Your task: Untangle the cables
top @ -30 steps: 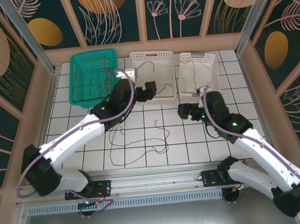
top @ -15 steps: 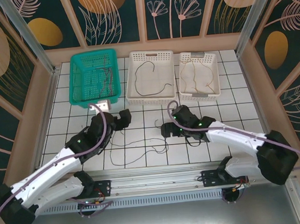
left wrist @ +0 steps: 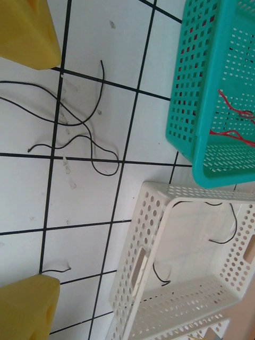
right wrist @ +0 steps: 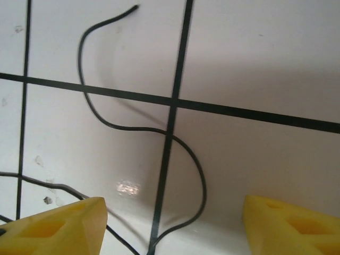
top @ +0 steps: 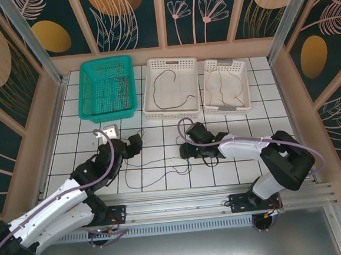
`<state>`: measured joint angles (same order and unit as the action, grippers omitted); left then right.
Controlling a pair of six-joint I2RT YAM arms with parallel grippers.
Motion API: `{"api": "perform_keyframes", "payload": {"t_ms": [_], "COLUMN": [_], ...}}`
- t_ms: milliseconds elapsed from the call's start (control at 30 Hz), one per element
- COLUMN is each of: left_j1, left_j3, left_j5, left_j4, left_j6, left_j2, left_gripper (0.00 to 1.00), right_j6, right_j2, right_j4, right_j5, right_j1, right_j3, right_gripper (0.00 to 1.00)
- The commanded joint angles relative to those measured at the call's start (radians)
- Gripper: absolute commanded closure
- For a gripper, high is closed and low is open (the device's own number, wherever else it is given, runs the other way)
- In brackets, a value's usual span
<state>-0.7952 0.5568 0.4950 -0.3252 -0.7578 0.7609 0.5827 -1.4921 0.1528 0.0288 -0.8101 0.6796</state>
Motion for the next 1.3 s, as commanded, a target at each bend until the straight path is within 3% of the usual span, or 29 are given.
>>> {"api": "perform_keyframes", "payload": {"t_ms": [0, 200, 400, 867, 1167, 1267], "left_j1": [-0.005, -0.005, -0.005, -0.005, -0.005, -0.005], "left_j3": [-0.014, -0.014, -0.015, -0.032, -0.034, -0.035], "left_j5": [0.028, 0.030, 0.036, 0.030, 0.029, 0.026], "left_j4": [-0.023, -0.021, -0.023, -0.011, -0.012, -0.010], "left_j6": [-0.014, -0.014, -0.013, -0.023, -0.026, -0.029], "left_j2": [-0.026, -0.025, -0.029, -0.028, -0.028, -0.030], "left_gripper": [0.01, 0.01, 0.02, 0.02, 0.01, 0.02], "right_j6": [0.003, 0.005, -0.001, -0.015, -0.032, -0.061], "right_j2": [-0.027, -0.103, -0.120, -0.171, -0.142, -0.077], "right_j4": [-0.028, -0.045, -0.061, -0.144, -0.113, -0.052], "right_j5": [0.010, 0.034, 0.032, 0.127, 0.098, 0.043], "right_j1": [-0.006, -0.012, -0.012, -0.043, -0.052, -0.049], "right_j3": [0.015, 0.018, 0.025, 0.055, 0.091, 0.136], "right_gripper": [0.37, 0.57, 0.69, 0.80, 1.00, 1.00]}}
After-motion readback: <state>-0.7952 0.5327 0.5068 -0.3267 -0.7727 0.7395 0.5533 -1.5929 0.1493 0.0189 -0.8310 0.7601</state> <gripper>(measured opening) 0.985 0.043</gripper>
